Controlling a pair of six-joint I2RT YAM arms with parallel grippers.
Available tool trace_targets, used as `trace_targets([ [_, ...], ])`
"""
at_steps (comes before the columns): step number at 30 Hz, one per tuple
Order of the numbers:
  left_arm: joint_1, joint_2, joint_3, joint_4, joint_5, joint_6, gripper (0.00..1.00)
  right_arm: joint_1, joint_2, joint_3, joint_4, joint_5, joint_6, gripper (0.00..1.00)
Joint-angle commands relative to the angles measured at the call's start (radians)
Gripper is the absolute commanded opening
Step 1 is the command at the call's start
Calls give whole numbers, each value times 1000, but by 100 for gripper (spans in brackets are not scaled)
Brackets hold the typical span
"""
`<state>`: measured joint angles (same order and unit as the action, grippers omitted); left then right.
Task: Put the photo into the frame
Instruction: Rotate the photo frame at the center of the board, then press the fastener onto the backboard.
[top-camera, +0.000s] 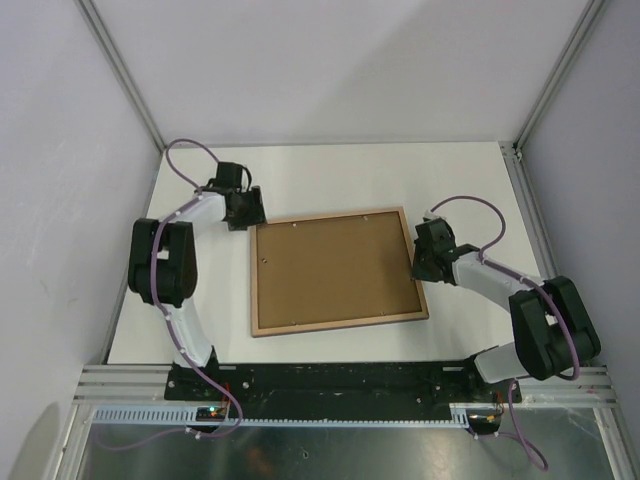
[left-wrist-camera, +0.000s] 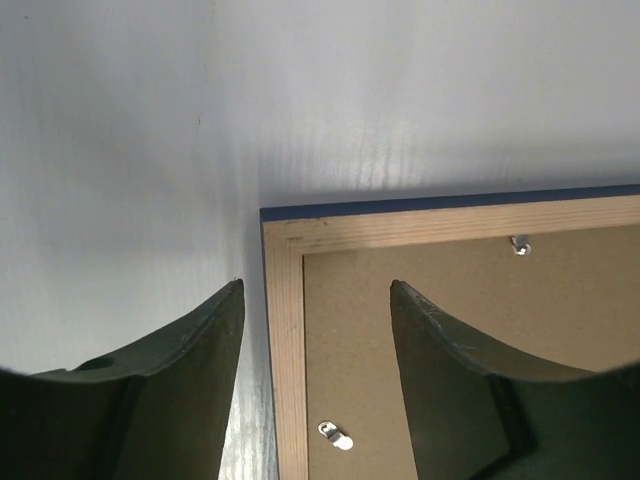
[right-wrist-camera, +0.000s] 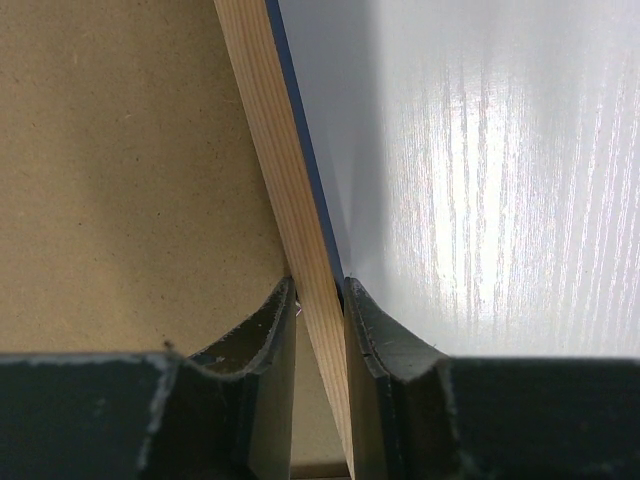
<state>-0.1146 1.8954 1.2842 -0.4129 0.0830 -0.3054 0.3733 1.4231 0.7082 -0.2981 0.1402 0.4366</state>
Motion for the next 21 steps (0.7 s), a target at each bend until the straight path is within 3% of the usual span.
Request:
trace_targets([
  [1,0,-136,-29,21,3,-35,65,-7,28,20,0,16,5,0],
  [10,-46,-281,-247,1,-153,-150,65,-11,36,22,-1,2,4,0],
  [21,-108,-305,-335,2,-203,-364,66,-12,46,22,5,-8,2,0],
])
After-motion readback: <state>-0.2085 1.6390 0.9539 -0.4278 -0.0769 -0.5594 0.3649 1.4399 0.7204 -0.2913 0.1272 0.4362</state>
